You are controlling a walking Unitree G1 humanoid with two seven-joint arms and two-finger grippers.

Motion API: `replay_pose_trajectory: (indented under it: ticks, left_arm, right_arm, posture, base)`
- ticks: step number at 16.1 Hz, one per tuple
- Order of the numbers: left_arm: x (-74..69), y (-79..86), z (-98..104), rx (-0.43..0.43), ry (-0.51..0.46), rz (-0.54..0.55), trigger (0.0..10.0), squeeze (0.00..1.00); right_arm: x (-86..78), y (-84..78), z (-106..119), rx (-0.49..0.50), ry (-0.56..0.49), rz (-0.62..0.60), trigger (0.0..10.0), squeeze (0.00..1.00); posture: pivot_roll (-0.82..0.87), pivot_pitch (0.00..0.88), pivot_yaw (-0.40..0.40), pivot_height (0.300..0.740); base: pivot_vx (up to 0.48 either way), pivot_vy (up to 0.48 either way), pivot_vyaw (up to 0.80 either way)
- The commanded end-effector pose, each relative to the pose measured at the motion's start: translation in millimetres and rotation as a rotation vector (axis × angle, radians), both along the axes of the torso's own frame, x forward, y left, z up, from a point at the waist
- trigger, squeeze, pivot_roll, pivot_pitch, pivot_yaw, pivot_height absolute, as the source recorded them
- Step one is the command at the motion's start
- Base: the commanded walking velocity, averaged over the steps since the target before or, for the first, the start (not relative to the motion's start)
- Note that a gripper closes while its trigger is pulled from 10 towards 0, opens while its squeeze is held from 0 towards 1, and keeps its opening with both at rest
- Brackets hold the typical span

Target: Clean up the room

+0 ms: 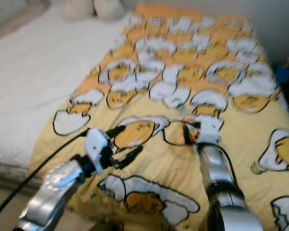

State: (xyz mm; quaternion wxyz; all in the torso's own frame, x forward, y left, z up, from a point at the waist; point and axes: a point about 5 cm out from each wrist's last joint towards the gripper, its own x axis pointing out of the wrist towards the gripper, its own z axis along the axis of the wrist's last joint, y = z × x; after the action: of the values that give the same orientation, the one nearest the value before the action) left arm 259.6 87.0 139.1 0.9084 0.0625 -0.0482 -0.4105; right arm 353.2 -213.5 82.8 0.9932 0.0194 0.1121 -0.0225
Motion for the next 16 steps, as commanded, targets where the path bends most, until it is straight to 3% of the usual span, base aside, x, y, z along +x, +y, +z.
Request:
replay_pose_trajectory:
  ticks: [1, 4, 6, 10, 13, 15, 16]
  left_arm:
    - [-3.6, 3.5, 4, -0.005, 0.005, 0.017, 10.0, 0.0]
    - [-16.7, 2.8, 11, -0.002, 0.042, 0.033, 10.0, 0.0]
    - [-15.0, 4.0, 9, -0.001, 0.057, 0.063, 10.0, 0.0]
    - [-5.0, 3.8, 5, 0.043, 0.044, 0.101, 10.0, 0.0]
    - [2.7, 0.1, -12, 0.054, 0.097, 0.156, 10.0, 0.0]
    - [12.5, 5.8, -21, -0.003, 0.136, 0.244, 10.0, 0.0]
    - [29.5, 11.8, -30, -0.026, 0.161, 0.346, 10.0, 0.0]
  right_arm:
    - [1.5, 4.2, 0, 0.019, -0.003, 0.019, 10.0, 0.0]
    - [8.1, 16.4, 0, 0.031, 0.047, 0.046, 10.0, 0.0]
    - [9.6, 14.2, 1, 0.092, 0.069, 0.013, 0.0, 0.0]
    - [13.8, 10.4, 7, 0.142, 0.066, -0.006, 0.0, 0.0]
    - [15.7, 3.4, 14, 0.144, 0.033, -0.028, 0.0, 0.0]
    - [17.2, -3.7, 21, 0.117, -0.01, -0.039, 0.0, 0.0]
    - [23.0, -9.6, 38, 0.104, -0.1, -0.057, 0.0, 0.0]
  posture:
    - [0.36, 0.345, 0.072, 0.74]
    - [0.37, 0.367, 0.059, 0.74]
    - [0.36, 0.349, 0.038, 0.74]
    - [0.33, 0.303, 0.011, 0.74]
    - [0.32, 0.252, -0.009, 0.74]
    - [0.28, 0.182, -0.023, 0.74]
    - [0.26, 0.075, -0.039, 0.74]
  base:
    - [0.0, 0.0, 0.0]
    - [0.0, 0.0, 0.0]
    - [0.0, 0.0, 0.0]
    - [0.0, 0.0, 0.0]
    - [0.0, 0.0, 0.0]
    - [0.0, 0.0, 0.0]
    - [0.0, 0.0, 0.0]
